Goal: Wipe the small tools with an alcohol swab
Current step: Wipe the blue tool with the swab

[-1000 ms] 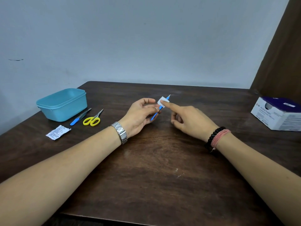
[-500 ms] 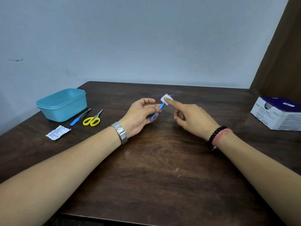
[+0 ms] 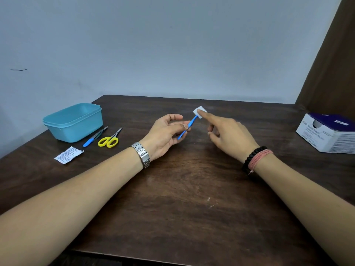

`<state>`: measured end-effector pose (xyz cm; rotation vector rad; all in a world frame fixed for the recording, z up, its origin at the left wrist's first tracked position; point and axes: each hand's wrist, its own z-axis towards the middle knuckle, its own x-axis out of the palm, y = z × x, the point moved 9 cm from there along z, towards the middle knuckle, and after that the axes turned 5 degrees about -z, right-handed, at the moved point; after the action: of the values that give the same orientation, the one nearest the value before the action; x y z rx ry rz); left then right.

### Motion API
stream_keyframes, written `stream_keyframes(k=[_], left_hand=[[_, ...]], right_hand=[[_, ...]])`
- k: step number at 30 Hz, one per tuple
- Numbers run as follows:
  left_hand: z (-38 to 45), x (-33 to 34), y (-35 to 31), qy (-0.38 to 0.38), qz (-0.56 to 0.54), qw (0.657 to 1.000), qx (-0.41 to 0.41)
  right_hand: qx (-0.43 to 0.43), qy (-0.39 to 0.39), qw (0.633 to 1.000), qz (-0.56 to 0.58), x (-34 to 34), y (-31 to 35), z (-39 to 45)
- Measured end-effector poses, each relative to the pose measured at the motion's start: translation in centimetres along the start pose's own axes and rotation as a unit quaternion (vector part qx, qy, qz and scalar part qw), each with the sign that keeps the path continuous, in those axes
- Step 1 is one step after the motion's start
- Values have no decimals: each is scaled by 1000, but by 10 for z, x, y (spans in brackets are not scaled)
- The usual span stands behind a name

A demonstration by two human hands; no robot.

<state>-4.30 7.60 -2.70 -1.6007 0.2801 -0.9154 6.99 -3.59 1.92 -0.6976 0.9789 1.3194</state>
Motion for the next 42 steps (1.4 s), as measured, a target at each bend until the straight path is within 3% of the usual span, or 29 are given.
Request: stream_keyframes(k=[4, 9, 13, 17, 22, 33, 39, 42], left_hand=[[-1, 0, 1, 3, -2, 1000, -6], [-2, 3, 1, 7, -27, 1000, -11], [-2, 4, 2, 13, -43, 999, -25], [-2, 5, 2, 17, -52, 998, -18], [-2, 5, 1, 27, -49, 998, -19], [-2, 6, 0, 26, -47, 998, -19], [-2, 7, 2, 34, -49, 998, -21], [-3, 8, 1, 35, -53, 998, -20]], right_hand=[[-50, 36, 998, 9, 7, 16, -6], [-18, 11, 1000, -4, -1, 2, -1], [-72, 52, 996, -22, 7, 15, -7], [-36, 15, 999, -29, 1, 1, -1], [-82, 22, 996, -21, 10, 16, -5], [-44, -53, 997, -36, -4, 8, 1], [-98, -18, 995, -9, 2, 22, -5], [-60, -45, 997, -6, -4, 11, 0]])
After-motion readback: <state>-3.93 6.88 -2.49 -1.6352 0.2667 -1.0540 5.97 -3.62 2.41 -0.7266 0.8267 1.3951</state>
